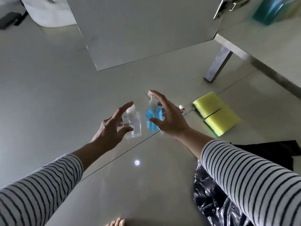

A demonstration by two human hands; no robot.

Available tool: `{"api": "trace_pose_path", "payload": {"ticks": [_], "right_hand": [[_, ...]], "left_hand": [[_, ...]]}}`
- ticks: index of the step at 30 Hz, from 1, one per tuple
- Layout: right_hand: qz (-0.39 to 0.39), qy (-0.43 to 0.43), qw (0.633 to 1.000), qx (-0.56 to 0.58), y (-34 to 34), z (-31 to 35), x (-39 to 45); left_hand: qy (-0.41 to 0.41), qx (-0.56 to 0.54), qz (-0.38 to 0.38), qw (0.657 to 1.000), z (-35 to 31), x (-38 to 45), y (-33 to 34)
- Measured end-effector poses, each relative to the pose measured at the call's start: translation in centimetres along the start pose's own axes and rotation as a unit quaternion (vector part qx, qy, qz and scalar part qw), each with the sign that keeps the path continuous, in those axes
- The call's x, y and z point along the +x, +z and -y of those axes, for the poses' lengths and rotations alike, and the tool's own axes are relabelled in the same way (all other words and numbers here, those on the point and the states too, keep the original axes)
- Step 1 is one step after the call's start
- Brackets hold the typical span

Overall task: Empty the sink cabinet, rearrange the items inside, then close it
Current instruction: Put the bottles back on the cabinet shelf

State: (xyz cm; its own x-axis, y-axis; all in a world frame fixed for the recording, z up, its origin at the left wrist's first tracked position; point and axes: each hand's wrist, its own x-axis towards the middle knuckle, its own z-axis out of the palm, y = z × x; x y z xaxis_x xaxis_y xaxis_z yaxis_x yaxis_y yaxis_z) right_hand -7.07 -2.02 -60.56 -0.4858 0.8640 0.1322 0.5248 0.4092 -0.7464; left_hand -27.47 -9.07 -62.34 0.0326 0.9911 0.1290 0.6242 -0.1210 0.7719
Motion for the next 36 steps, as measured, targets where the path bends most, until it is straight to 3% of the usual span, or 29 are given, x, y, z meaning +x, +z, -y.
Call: {"api": "trace_pose_path", "payload": {"ticks": [9,16,24,36], "right_hand": [[-0.090,0.007,0.993,-0.080,-19.3,1.6,-0.6],[-0.212,0.039,0.970,-0.109,-31.8,-2.6,0.6],[-0.244,0.063,0.963,-0.099,-35.2,-9.9,6.9],[-0.274,0.025,0.956,-0.106,-36.0,-14.9,13.0]], "left_hand": [[0.087,0.005,-0.044,0.995,-14.1,10.4,2.5],[0.123,0.040,-0.101,0.986,-24.9,20.8,8.2],[0.137,0.000,-0.099,0.986,-26.5,31.3,14.7],[0.169,-0.004,-0.113,0.979,-25.6,36.2,18.3]]}}
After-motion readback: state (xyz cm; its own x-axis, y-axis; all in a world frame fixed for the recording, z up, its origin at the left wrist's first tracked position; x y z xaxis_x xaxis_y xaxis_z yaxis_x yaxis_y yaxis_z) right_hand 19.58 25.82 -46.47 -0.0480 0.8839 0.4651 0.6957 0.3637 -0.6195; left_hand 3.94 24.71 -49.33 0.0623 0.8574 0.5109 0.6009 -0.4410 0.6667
